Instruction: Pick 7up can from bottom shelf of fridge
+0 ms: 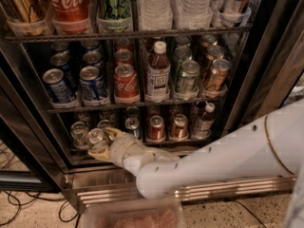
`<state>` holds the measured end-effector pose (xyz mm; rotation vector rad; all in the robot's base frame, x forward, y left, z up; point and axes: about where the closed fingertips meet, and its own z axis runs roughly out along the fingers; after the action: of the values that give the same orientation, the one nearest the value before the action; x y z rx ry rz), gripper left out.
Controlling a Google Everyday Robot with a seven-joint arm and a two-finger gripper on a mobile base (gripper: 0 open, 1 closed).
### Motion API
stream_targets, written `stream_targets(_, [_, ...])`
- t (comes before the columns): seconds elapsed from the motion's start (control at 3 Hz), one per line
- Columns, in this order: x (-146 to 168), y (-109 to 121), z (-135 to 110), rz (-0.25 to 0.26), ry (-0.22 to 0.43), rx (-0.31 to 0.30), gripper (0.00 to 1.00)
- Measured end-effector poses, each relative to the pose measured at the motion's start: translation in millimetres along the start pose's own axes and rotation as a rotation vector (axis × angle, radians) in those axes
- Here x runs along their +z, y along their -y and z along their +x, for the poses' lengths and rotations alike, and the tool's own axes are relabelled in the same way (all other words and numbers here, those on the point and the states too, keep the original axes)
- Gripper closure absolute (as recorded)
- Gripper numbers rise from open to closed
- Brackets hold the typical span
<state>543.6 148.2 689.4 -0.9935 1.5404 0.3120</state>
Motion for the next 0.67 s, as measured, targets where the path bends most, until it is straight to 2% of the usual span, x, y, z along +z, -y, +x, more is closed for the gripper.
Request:
stream_targets(0.33, [-29.8,5.3,4.1,-0.060,-0.030,0.025,1.00])
stream_targets(0.67, [-52.0,-1.9,2.2,-0.125,-0.049,0.039,1.00])
